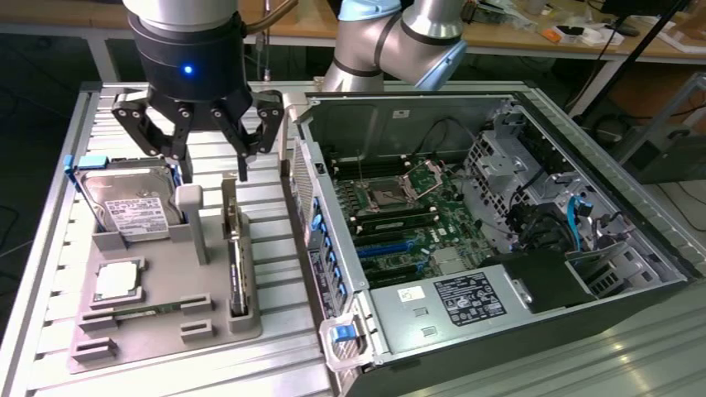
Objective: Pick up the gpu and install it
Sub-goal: 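Pick up the gpu and move the gpu toward the slot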
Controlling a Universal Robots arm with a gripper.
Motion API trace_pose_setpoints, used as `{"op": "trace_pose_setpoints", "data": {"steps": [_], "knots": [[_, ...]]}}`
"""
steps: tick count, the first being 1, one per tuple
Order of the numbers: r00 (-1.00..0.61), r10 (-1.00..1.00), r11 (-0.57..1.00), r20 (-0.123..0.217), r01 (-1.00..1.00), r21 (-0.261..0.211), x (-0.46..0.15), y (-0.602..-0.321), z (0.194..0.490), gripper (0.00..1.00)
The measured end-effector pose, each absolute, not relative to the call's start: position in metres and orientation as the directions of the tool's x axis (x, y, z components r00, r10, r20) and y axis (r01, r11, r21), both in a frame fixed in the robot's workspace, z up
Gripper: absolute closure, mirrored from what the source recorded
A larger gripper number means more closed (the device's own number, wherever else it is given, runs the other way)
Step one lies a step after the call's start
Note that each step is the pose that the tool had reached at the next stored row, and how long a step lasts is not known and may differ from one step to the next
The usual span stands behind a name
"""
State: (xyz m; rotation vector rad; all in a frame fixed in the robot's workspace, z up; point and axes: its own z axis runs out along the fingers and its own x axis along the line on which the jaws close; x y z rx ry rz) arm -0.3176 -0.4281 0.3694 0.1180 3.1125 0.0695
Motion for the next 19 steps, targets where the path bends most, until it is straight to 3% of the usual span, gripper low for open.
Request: {"op": "trace_pose_setpoints", "data": {"steps": [19], "knots": [[-0.997,0.076,0.996,-0.024,0.075,0.046,-0.3176,-0.4281,0.3629,0.4]]}}
